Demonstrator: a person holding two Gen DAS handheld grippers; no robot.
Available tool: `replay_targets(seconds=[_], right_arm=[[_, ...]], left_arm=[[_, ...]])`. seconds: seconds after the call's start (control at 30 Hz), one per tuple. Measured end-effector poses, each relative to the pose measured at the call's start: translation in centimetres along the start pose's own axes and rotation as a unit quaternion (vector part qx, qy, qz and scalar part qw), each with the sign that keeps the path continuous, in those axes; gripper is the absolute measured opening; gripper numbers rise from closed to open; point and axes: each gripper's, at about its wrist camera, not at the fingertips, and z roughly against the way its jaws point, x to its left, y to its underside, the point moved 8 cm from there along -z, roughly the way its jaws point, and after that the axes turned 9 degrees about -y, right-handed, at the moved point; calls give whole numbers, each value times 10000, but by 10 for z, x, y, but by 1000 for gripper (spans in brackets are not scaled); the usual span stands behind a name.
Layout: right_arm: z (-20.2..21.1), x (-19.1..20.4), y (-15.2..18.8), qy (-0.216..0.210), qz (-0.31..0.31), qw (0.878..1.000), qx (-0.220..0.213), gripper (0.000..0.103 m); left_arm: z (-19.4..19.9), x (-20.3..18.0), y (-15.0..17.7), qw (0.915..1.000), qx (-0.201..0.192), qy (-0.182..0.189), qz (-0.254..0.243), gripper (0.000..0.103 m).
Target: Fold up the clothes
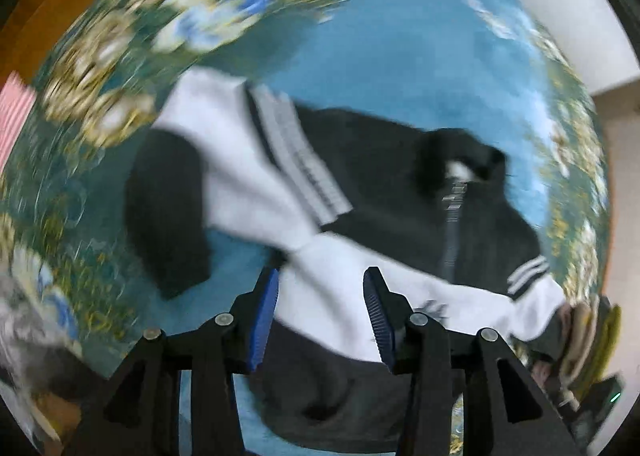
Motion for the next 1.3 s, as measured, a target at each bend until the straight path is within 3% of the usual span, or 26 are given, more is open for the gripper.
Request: replay_targets(seconds=[0.13, 0.2, 0.27, 0.4, 0.63, 0.67, 0.8, 0.9, 1.03, 1.1, 1.23, 1.3], right_arm=[[-9, -71, 32, 577, -494, 9967, 299, 98], [-16, -86, 45, 689, -506, 9954, 434, 68], [-26, -98, 57, 727, -444, 9945, 611, 55], [-43, -117, 78, 804, -262, 9923, 906, 54], [-56, -131, 91, 760, -317, 9911, 1049, 56], [-57, -130, 92, 716, -382, 9905, 1106, 51], [-53, -122, 89, 591, -749, 9866, 1320, 8], [-33, -114, 79, 758, -604, 9884, 1165, 5], [4, -145, 73, 1115, -1028, 9852, 795, 5], [8, -162, 75, 1209, -1298, 9807, 818, 5], [1, -155, 72, 1419, -1141, 9785, 969, 5], [1, -148, 68, 1551, -1025, 9776, 987, 7]], left_arm=[[-24, 20, 17, 9993, 275, -236, 129, 45], [-35, 24, 26, 9987, 385, -321, 114, 45], [-42, 27, 35, 9981, 477, -385, 117, 45], [-56, 32, 52, 9965, 654, -507, 131, 45], [-67, 38, 66, 9949, 800, -578, 223, 45], [-68, 38, 66, 9948, 820, -550, 264, 45], [-70, 36, 64, 9944, 885, -424, 379, 45], [-71, 34, 61, 9945, 895, -339, 417, 45], [-69, 38, 46, 9947, 816, -262, 567, 45], [-68, 46, 36, 9945, 752, -271, 679, 45], [-60, 70, 7, 9948, 399, -686, 645, 45], [-58, 76, -8, 9938, 185, -1052, 315, 45]])
